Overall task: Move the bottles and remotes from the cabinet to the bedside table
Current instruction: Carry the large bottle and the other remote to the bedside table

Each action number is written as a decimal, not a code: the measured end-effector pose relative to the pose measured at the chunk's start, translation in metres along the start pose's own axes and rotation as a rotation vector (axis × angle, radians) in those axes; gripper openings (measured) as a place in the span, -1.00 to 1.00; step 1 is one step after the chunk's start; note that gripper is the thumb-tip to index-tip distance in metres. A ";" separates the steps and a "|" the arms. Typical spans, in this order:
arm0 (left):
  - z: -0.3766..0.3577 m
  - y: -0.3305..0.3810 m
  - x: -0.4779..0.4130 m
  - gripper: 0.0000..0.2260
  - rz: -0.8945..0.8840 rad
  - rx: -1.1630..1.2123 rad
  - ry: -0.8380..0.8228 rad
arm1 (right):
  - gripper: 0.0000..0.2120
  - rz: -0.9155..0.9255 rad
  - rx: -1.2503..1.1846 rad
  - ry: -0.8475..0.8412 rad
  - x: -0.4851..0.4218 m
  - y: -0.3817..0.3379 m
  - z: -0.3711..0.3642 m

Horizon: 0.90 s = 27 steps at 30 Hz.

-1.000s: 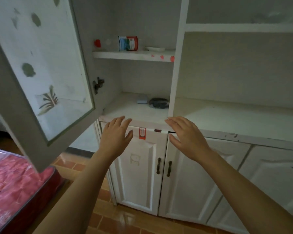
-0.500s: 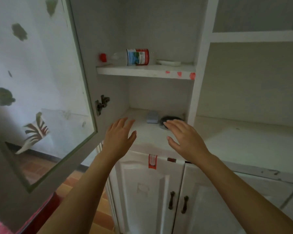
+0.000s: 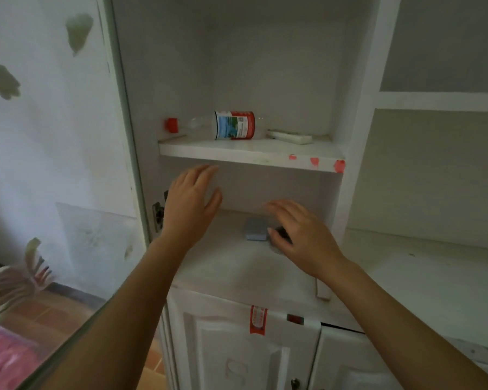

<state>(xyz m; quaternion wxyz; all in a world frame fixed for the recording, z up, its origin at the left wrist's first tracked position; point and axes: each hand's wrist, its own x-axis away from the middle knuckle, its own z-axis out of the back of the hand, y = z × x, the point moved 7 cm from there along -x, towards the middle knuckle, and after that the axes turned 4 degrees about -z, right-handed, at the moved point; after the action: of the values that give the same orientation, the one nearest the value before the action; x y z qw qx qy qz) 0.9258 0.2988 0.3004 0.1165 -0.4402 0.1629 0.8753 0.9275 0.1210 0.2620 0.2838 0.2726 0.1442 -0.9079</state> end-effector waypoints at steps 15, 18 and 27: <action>-0.037 -0.031 -0.155 -0.51 0.043 -0.086 -0.172 | -0.60 -0.014 0.011 0.227 -0.118 0.013 0.074; -0.053 -0.042 -0.169 -0.46 0.044 -0.155 -0.252 | -0.65 -0.102 0.069 0.228 -0.137 0.029 0.073; -0.071 -0.057 -0.188 -0.36 0.018 -0.264 -0.389 | -0.63 -0.194 0.143 0.193 -0.146 0.043 0.062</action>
<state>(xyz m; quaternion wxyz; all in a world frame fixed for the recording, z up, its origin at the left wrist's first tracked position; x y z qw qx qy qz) 1.1071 0.3123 0.4022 0.0793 -0.2733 0.0255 0.9583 1.0283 0.1247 0.3916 0.1594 0.3630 0.1314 -0.9086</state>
